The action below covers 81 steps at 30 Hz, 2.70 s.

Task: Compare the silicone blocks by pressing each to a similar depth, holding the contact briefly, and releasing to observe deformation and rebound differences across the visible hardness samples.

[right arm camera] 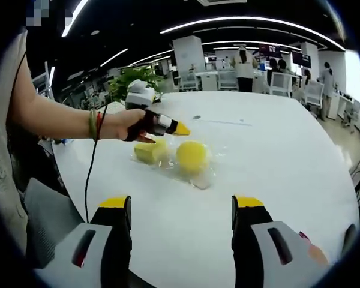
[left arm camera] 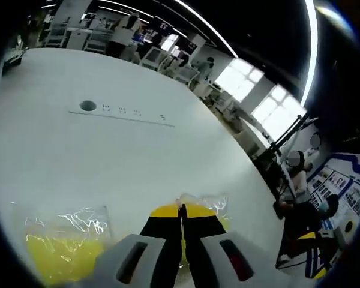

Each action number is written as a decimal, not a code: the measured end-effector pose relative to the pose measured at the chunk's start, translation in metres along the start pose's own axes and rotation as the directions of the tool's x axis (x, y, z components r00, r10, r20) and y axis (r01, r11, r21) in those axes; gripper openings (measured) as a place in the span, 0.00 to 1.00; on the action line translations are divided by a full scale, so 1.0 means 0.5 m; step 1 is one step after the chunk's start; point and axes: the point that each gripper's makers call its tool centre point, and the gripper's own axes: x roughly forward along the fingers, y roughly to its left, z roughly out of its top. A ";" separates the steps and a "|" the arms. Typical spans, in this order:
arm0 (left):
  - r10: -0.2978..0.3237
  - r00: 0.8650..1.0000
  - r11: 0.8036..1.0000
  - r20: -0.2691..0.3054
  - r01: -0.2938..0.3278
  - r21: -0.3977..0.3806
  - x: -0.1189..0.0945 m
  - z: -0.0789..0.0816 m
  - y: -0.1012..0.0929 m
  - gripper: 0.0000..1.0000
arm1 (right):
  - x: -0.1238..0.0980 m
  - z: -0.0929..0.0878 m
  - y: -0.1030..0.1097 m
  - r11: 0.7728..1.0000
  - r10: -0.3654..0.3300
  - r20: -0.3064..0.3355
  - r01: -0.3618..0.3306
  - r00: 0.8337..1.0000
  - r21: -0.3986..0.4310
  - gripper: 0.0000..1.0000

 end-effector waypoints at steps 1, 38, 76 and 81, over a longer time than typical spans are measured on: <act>0.012 1.000 1.000 0.001 -0.012 -0.013 0.002 -0.002 0.007 0.00 | 0.001 -0.002 -0.001 1.000 -0.001 -0.005 0.001 1.000 -0.003 0.62; 0.154 0.986 0.973 0.062 -0.162 0.163 -0.060 0.029 0.032 0.25 | 0.009 0.004 0.047 0.996 0.074 -0.007 -0.074 0.997 -0.047 0.58; 0.237 0.941 0.929 0.243 -0.293 0.226 -0.538 -0.128 0.023 0.38 | -0.021 0.023 0.160 0.983 0.166 0.016 -0.164 0.986 -0.082 0.62; 0.259 0.935 0.920 0.244 -0.315 0.232 -0.581 -0.171 0.025 0.42 | -0.027 0.009 0.171 0.982 0.172 0.009 -0.171 0.985 -0.082 0.62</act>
